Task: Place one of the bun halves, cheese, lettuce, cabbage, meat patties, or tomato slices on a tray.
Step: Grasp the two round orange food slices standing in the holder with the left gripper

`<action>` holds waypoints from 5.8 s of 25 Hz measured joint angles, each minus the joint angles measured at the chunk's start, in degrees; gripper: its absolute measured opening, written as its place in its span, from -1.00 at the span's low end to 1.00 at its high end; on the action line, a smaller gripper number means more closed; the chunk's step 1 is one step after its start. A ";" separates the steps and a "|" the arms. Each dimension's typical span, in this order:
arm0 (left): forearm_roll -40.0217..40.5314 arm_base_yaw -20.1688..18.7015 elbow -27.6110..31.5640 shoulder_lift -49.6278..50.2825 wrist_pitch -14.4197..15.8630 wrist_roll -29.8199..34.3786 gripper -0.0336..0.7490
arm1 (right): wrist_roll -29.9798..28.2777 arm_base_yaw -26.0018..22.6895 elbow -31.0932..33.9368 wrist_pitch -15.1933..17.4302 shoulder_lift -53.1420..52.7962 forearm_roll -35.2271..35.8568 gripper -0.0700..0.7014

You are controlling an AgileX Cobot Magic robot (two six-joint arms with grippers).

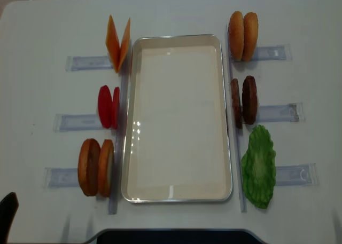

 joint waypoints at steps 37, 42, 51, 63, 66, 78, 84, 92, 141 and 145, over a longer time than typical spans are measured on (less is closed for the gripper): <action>-1.08 0.00 -18.67 36.88 7.81 -4.54 0.14 | 0.00 0.00 0.00 0.00 0.00 0.00 0.58; -1.08 0.00 -22.94 47.43 7.81 -4.65 0.14 | 0.00 0.00 0.00 0.00 0.00 0.00 0.58; -1.08 0.00 -30.25 63.20 7.51 -4.72 0.14 | 0.00 0.00 0.00 0.00 0.00 0.00 0.58; 0.68 0.00 -31.86 69.39 7.24 -6.51 0.14 | 0.00 0.00 0.00 0.00 0.00 0.00 0.58; 1.76 -2.28 -31.86 69.39 7.24 -7.69 0.16 | 0.00 0.00 0.00 0.00 0.00 0.00 0.58; 3.88 -21.11 -31.93 70.58 7.24 -23.31 0.19 | 0.00 0.00 0.00 0.00 0.00 0.00 0.58; 4.06 -29.09 -31.93 73.83 7.22 -31.78 0.19 | 0.00 0.00 0.00 0.00 0.00 0.00 0.58; 3.74 -34.74 -31.93 78.17 6.84 -37.40 0.19 | 0.00 0.00 0.00 0.00 0.00 0.00 0.58; 4.14 -35.02 -29.64 93.27 5.15 -37.65 -0.06 | 0.00 0.00 0.00 0.00 0.00 0.00 0.58; 4.14 -35.02 -29.64 93.27 5.15 -37.59 -0.36 | 0.00 0.00 0.00 0.00 0.00 0.00 0.58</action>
